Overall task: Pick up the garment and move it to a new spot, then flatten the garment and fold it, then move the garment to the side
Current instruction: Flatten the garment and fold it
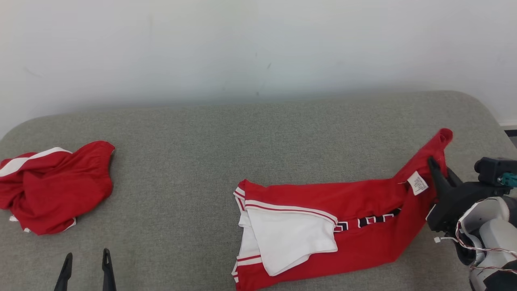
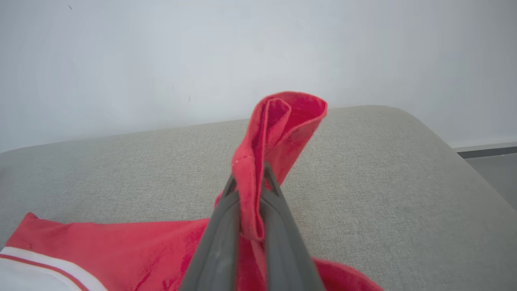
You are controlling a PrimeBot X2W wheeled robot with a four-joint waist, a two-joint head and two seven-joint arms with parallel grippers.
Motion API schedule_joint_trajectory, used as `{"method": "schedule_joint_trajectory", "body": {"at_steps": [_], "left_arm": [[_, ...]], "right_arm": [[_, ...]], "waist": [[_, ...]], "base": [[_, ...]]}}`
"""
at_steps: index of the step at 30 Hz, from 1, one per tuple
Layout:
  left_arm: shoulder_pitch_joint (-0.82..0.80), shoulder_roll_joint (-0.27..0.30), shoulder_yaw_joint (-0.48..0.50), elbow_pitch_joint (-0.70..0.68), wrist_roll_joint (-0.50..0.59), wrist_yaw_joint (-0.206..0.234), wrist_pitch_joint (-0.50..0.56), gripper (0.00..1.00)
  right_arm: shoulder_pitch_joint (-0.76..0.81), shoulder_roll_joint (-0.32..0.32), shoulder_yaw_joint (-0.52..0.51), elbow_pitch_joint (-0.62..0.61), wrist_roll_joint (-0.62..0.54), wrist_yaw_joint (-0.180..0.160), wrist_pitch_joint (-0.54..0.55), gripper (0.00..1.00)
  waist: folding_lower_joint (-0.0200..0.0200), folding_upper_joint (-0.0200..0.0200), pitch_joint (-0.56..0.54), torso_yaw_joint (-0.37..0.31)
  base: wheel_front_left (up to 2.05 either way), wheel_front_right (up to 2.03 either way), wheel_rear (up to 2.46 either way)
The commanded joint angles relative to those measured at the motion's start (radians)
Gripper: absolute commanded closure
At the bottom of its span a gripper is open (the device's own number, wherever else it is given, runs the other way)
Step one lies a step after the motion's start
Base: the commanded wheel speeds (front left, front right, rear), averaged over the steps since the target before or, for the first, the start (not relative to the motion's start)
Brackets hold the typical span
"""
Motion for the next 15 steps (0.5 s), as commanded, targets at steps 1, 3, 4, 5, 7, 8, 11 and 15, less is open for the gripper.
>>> {"method": "schedule_joint_trajectory", "body": {"at_steps": [1,3,4,5,7,8,11,15], "left_arm": [[0.0,-0.005,0.002,-0.001,-0.005,-0.003,-0.003,0.0],[-0.01,-0.007,-0.002,0.003,-0.002,-0.009,-0.003,0.0],[-0.017,-0.009,-0.005,0.003,0.0,-0.009,-0.003,0.0],[-0.024,-0.01,-0.008,0.005,0.003,-0.011,-0.003,0.0],[-0.035,-0.014,-0.012,0.006,0.007,-0.015,-0.003,0.0],[-0.042,-0.018,-0.016,0.008,0.008,-0.017,-0.003,0.0],[-0.062,-0.024,-0.024,0.016,0.011,-0.022,-0.003,0.0],[-0.08,-0.03,-0.033,0.024,0.016,-0.032,-0.003,0.0]], "right_arm": [[0.026,0.017,0.004,-0.043,0.012,-0.003,0.011,1.0],[0.041,0.052,0.023,-0.124,0.022,-0.003,0.037,1.0],[0.045,0.062,0.031,-0.161,0.017,-0.003,0.046,1.0],[0.053,0.077,0.039,-0.197,0.016,-0.003,0.056,1.0],[0.074,0.11,0.06,-0.255,0.009,-0.003,0.079,1.0],[0.084,0.124,0.071,-0.28,0.002,-0.003,0.091,1.0],[0.103,0.178,0.111,-0.339,-0.014,-0.003,0.124,1.0],[0.127,0.238,0.152,-0.371,-0.039,-0.003,0.15,1.0]], "waist": [[-0.0001,-0.0001,0.002,-0.008],[-0.0001,-0.0001,0.006,-0.007],[-0.0001,-0.0001,0.009,-0.006],[-0.0001,-0.0001,0.012,-0.002],[-0.0001,-0.0001,0.019,0.007],[-0.0001,-0.0001,0.022,0.013],[-0.0001,-0.0001,0.028,0.028],[-0.0001,-0.0001,0.03,0.053]], "base": [[0.0,0.0,0.0],[0.0,0.0,0.0],[0.0,0.0,0.0],[0.0,0.0,0.0],[0.0,0.0,0.0],[0.0,0.0,0.0],[0.0,0.0,0.0],[0.0,0.0,0.0]]}}
